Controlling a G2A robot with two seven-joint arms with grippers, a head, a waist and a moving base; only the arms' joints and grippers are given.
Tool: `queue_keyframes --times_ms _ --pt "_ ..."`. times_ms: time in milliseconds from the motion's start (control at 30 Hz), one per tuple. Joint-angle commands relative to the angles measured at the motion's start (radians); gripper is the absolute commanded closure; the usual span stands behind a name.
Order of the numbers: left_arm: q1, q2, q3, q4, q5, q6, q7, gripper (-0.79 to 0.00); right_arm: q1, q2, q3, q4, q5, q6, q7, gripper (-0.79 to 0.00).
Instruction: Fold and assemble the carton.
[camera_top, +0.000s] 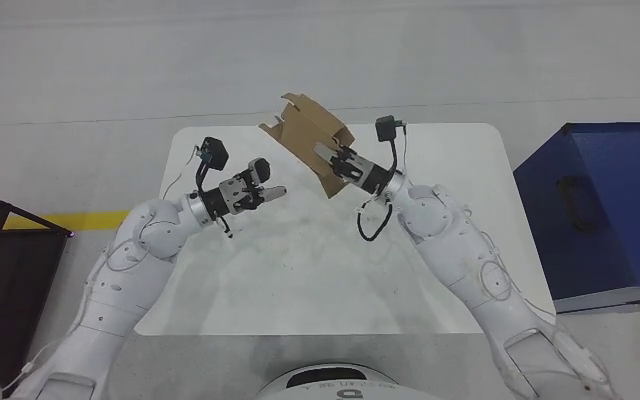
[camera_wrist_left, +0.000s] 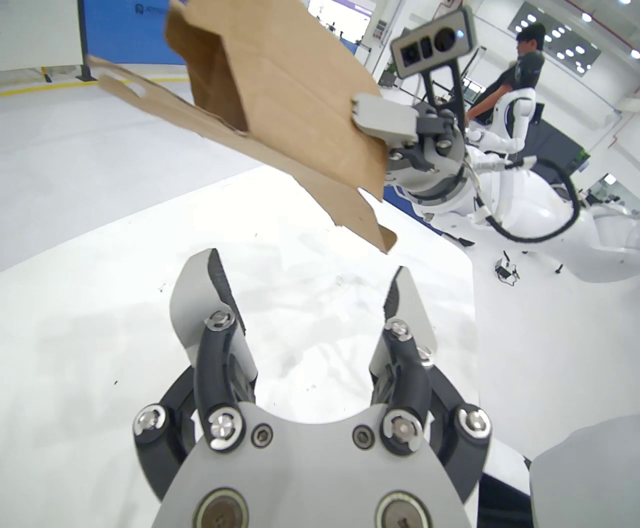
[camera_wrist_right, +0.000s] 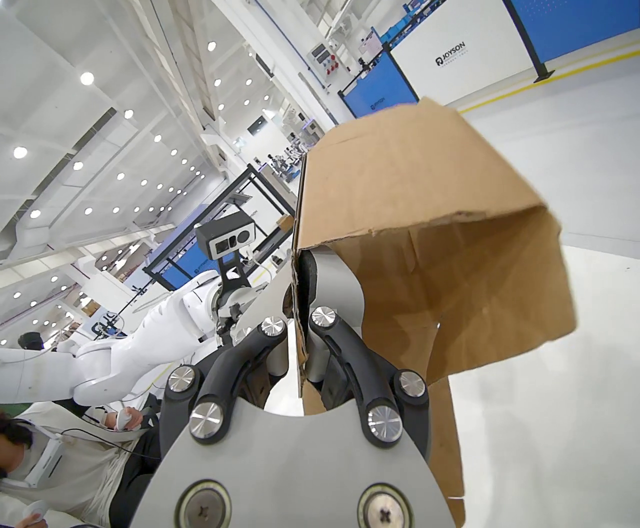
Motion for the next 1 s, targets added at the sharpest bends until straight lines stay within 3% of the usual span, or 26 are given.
queue_keyframes --times_ms 0,233,633,867,967 --pt "0.003 0.0 -0.001 -0.015 0.002 0.0 -0.003 -0.785 -0.016 0.004 0.007 -0.02 -0.018 -0.003 0.005 0.0" --pt "0.017 -0.008 0.005 -0.072 0.01 0.084 0.029 -0.785 -0.049 0.009 0.005 -0.072 -0.051 -0.003 0.059 0.0" --pt "0.024 -0.021 0.015 -0.086 0.07 0.232 0.056 -0.785 -0.076 0.018 0.01 -0.111 -0.011 -0.048 0.132 0.0" --pt "0.035 -0.025 0.007 -0.089 0.08 0.247 0.072 -0.785 -0.084 0.02 0.013 -0.115 0.011 -0.044 0.143 0.0" --pt "0.047 -0.023 -0.007 -0.085 0.06 0.213 0.08 -0.785 -0.086 0.02 0.013 -0.113 0.019 -0.039 0.146 0.0"
